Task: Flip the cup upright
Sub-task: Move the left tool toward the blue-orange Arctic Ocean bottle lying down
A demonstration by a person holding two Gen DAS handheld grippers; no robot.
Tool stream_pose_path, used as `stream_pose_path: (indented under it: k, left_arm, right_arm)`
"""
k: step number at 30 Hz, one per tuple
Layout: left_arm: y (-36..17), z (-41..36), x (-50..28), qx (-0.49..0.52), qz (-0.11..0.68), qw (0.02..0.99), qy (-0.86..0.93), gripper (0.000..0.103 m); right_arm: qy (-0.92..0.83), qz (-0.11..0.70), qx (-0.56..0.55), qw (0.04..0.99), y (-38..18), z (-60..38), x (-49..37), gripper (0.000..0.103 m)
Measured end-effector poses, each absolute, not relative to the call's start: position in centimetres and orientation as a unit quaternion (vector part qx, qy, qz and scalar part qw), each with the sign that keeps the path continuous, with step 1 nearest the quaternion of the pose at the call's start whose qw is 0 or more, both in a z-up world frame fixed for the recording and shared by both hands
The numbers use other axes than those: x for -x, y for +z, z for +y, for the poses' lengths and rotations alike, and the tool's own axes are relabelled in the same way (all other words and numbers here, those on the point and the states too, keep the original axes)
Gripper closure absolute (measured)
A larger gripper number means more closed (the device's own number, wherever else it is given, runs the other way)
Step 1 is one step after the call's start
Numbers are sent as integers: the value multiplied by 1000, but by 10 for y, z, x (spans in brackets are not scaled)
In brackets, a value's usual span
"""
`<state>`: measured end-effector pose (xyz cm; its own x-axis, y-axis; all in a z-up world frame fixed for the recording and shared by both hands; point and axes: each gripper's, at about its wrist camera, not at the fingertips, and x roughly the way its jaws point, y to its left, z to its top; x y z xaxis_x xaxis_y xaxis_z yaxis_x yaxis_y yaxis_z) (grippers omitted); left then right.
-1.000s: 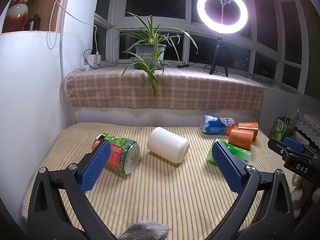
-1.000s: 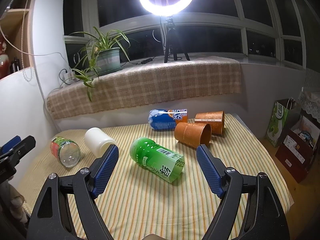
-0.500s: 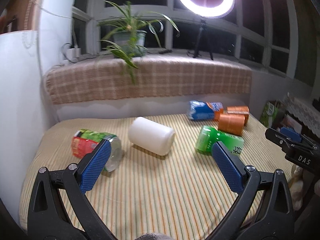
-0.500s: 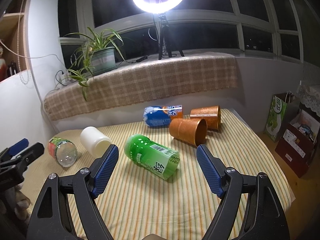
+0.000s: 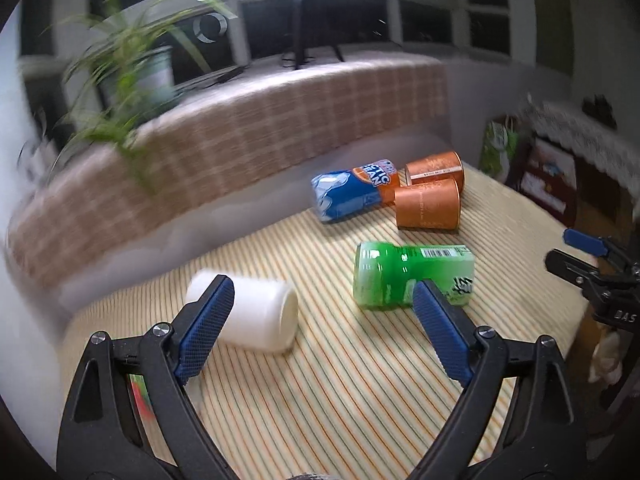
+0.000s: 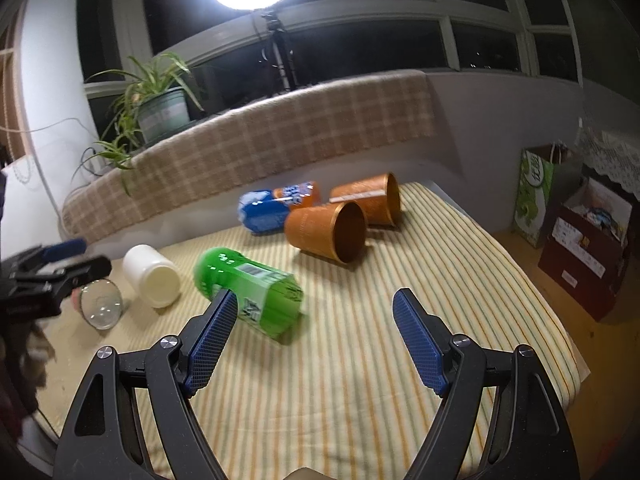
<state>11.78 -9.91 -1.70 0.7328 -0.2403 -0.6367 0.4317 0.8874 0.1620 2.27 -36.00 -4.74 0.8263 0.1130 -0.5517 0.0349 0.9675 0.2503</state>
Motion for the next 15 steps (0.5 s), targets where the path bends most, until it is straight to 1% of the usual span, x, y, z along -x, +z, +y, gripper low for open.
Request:
stream_pose_path:
  k: [2,4,5,10,15]
  left_arm:
    - [-16,-110,-133,-177,322,910,-193,10]
    - [-15,-123,-150,-201,326,902,-198,16]
    - [-15,-130,-158,-211,331,897,-203,22]
    - [-20,-166,-193,-259,352,866,-242,22]
    - [-33,-206,-221,-304,394,820,-284,22]
  right_arm:
    - [17,299,-134,945,-53,-367,-23,23]
    - [17,306,-140,942,-58,-373,-23,23]
    - [18,308,-142,940,-61,-376,-23,23]
    - [21,320,-152,935,-68,-388,-17,23]
    - [29,328,-162,930,-73,-397,-8,23]
